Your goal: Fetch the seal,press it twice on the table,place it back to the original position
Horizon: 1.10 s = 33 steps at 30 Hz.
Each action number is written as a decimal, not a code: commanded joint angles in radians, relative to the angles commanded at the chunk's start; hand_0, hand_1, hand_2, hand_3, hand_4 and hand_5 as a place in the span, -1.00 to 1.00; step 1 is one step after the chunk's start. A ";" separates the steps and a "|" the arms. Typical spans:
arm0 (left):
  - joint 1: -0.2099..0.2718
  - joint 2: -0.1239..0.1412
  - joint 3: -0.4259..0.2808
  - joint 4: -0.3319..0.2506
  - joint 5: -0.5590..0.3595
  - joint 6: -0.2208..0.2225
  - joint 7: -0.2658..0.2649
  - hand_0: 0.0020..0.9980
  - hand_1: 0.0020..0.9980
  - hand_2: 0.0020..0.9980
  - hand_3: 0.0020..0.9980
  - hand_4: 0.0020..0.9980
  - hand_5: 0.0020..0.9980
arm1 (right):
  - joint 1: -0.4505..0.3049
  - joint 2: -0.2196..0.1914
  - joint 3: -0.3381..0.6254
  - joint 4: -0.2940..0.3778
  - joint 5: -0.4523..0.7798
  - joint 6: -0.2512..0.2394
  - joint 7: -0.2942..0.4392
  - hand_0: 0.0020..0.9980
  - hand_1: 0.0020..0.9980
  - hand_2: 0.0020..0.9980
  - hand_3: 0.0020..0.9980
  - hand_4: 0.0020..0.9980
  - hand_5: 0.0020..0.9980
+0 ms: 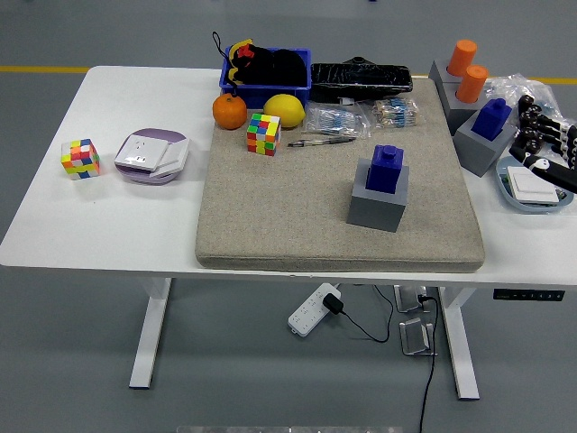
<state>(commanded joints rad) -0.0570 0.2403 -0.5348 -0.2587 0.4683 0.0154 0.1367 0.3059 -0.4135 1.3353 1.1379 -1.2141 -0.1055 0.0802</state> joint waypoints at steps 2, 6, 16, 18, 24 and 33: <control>0.001 -0.001 0.001 0.001 -0.001 0.000 0.001 0.44 0.39 0.37 0.44 0.29 -0.53 | -0.001 0.002 0.006 0.004 -0.001 -0.001 0.000 0.84 0.72 0.68 0.64 0.89 -0.34; -0.002 0.000 -0.009 -0.001 0.004 0.002 -0.001 0.44 0.39 0.37 0.44 0.29 -0.53 | -0.003 0.003 0.014 0.008 -0.004 0.003 -0.006 0.84 0.72 0.68 0.64 0.89 -0.34; -0.006 -0.001 -0.009 -0.001 0.001 0.003 0.000 0.44 0.39 0.37 0.44 0.29 -0.53 | -0.005 0.009 0.022 0.023 -0.003 0.006 -0.014 0.83 0.69 0.64 0.62 0.84 -0.39; -0.007 -0.001 -0.009 0.000 0.000 0.004 -0.001 0.44 0.39 0.37 0.44 0.29 -0.53 | -0.005 0.009 0.022 0.024 -0.002 0.006 -0.015 0.83 0.69 0.64 0.62 0.84 -0.39; -0.009 -0.001 -0.009 0.000 -0.001 0.004 0.000 0.44 0.39 0.37 0.44 0.29 -0.53 | -0.001 0.011 0.024 0.017 0.000 0.002 -0.017 0.82 0.68 0.61 0.61 0.80 -0.44; -0.010 -0.002 -0.016 -0.001 0.004 0.005 0.000 0.44 0.39 0.37 0.44 0.29 -0.53 | -0.004 0.012 0.022 0.014 0.005 -0.002 -0.025 0.81 0.66 0.59 0.59 0.77 -0.45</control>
<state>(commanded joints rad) -0.0666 0.2385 -0.5510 -0.2597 0.4726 0.0207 0.1367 0.3015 -0.4016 1.3570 1.1522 -1.2095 -0.1071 0.0550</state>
